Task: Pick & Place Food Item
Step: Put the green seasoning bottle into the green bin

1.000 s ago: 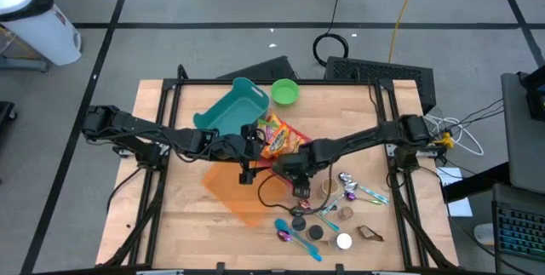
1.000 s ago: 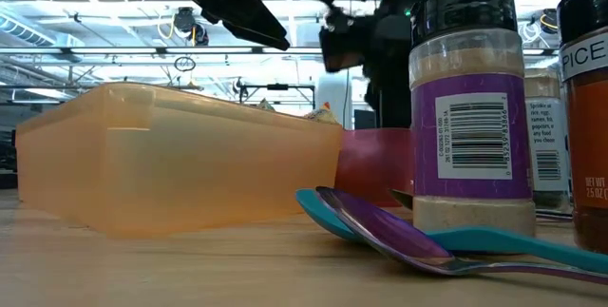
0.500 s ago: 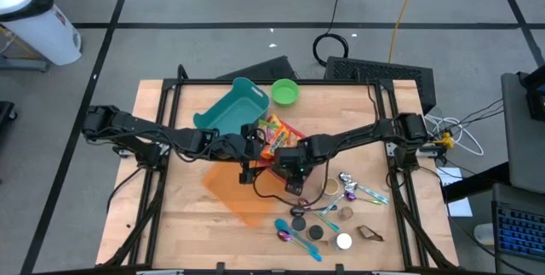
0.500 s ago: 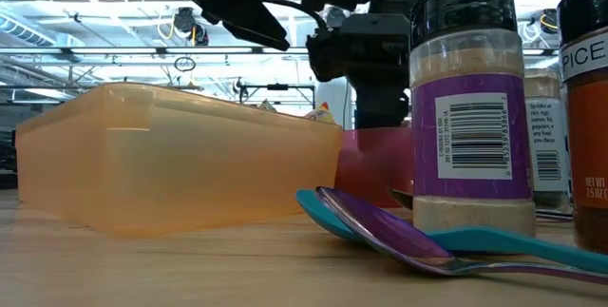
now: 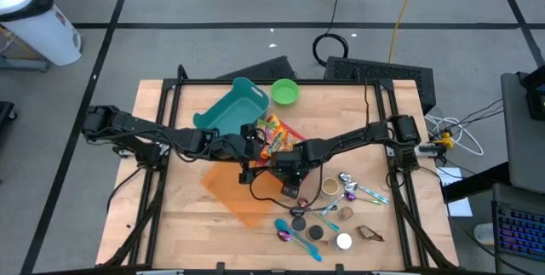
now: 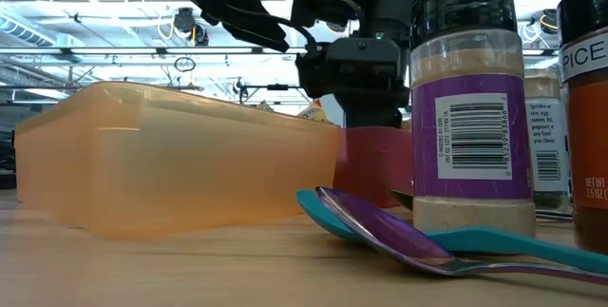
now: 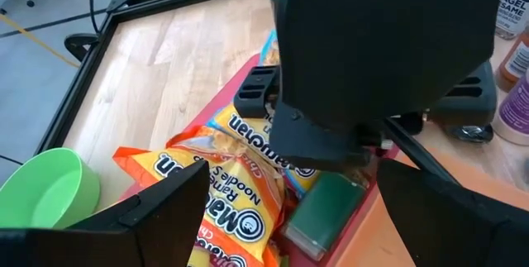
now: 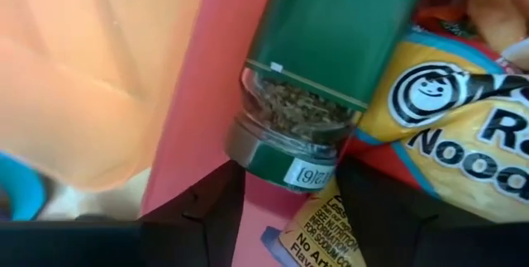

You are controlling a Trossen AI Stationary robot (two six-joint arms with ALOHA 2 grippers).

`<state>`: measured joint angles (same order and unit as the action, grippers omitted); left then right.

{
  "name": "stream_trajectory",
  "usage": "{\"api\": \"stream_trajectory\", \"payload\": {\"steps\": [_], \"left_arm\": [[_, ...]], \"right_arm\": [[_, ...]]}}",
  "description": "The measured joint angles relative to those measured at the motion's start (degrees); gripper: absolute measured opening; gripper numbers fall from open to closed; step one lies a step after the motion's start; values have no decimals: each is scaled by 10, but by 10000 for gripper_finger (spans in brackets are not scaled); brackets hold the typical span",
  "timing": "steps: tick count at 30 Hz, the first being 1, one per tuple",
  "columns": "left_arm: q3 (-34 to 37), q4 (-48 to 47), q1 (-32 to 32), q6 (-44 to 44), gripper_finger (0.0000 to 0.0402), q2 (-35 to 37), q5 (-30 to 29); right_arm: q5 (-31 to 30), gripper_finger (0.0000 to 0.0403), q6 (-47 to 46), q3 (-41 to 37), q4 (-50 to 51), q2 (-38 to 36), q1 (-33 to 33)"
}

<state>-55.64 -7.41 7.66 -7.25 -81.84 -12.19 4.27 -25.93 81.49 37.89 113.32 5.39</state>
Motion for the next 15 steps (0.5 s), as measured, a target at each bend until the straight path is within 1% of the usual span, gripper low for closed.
{"api": "stream_trajectory", "payload": {"steps": [2, 5, 8, 13, 15], "left_arm": [[0, 0, 0, 0, 354, 0, 0], [0, 0, 0, 0, 354, 0, 0], [0, 0, 0, 0, 354, 0, 0], [0, 0, 0, 0, 354, 0, 0], [0, 0, 0, 0, 354, 0, 0]], "right_arm": [[-17, 172, 0, -1, -1, 0, 0], [-24, 143, 6, -7, -13, 1, 0], [-28, 103, 14, -23, -45, 0, 0], [-31, 25, 33, -26, -47, -10, -1], [-30, 7, 44, -27, -47, -18, -1]]}}
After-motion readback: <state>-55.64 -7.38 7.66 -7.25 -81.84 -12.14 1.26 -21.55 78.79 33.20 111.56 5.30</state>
